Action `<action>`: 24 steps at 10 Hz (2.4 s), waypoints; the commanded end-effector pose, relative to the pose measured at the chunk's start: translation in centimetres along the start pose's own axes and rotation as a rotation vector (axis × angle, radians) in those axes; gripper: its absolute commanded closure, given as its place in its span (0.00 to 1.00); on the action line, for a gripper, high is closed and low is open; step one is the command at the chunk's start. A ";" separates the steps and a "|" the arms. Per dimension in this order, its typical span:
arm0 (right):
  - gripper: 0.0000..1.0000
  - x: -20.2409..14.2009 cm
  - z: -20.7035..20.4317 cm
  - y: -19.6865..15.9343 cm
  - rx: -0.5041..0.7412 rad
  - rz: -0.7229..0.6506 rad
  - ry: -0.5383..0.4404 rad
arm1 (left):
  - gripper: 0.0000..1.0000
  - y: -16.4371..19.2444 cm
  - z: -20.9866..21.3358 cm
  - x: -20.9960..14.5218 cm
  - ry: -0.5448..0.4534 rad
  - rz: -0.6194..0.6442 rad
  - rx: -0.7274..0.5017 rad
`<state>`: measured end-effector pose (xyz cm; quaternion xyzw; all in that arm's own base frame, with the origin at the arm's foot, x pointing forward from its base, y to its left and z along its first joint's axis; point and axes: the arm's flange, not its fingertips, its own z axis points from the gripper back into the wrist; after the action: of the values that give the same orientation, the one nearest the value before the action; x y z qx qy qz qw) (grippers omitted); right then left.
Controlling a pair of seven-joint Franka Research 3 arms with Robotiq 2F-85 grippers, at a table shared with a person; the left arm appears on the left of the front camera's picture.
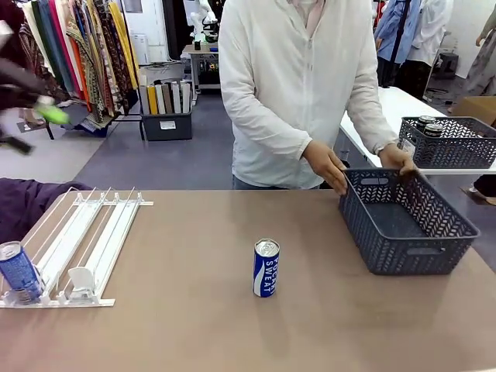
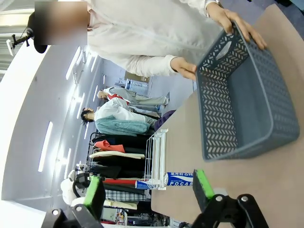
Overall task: Retrieve and store the cans from the dispenser.
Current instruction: Pick up one can from the Automatic Can Dispenser and place it in the middle of the table.
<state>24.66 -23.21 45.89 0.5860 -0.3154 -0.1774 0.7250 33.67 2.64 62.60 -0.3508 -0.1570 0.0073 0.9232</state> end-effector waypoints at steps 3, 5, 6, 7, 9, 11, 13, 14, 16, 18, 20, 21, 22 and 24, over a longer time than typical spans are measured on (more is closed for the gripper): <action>0.00 0.3 -0.2 0.4 0.025 0.011 -0.017 | 0.00 12.5 2.7 -1.5 -0.095 0.257 -0.430; 0.00 0.3 -0.2 0.4 0.025 0.011 -0.017 | 0.00 15.0 2.4 -2.9 -0.122 0.306 -0.494; 0.00 0.3 -0.2 0.4 0.025 0.011 -0.017 | 0.00 14.3 4.1 -2.3 -0.109 0.290 -0.424; 0.00 0.3 -0.2 0.4 0.025 0.011 -0.017 | 0.00 14.3 4.1 -2.3 -0.109 0.290 -0.424; 0.00 0.3 -0.2 0.4 0.025 0.011 -0.017 | 0.00 14.3 4.1 -2.3 -0.109 0.290 -0.424; 0.00 0.3 -0.2 0.4 0.025 0.011 -0.017 | 0.00 14.3 4.1 -2.3 -0.109 0.290 -0.424; 0.00 0.3 -0.2 0.4 0.025 0.011 -0.017 | 0.00 14.3 4.1 -2.3 -0.109 0.290 -0.424; 0.00 0.3 -0.2 0.4 0.025 0.011 -0.017 | 0.00 14.3 4.1 -2.3 -0.109 0.290 -0.424; 0.00 0.3 -0.2 0.4 0.025 0.011 -0.017 | 0.00 14.3 4.1 -2.4 -0.108 0.304 -0.407; 0.00 0.3 -0.2 0.4 0.025 0.011 -0.017 | 0.00 11.7 1.6 -3.9 -0.097 -0.002 -0.010; 0.00 0.3 -0.2 0.4 0.025 0.011 -0.017 | 0.00 11.4 -2.1 -7.1 0.025 -0.377 0.398; 0.00 0.3 -0.2 0.4 0.025 0.011 -0.017 | 0.00 11.3 -3.6 -8.1 0.063 -0.511 0.553; 0.00 0.3 -0.2 0.4 0.025 0.011 -0.017 | 0.00 11.0 -4.7 -8.4 0.076 -0.513 0.585; 0.00 0.3 -0.2 0.4 0.025 0.011 -0.017 | 0.00 10.9 -5.5 -8.2 0.048 -0.533 0.685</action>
<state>24.67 -23.19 45.90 0.5860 -0.3152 -0.1772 0.7252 29.86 6.43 52.30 -0.0347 -0.1674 -0.1897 0.9669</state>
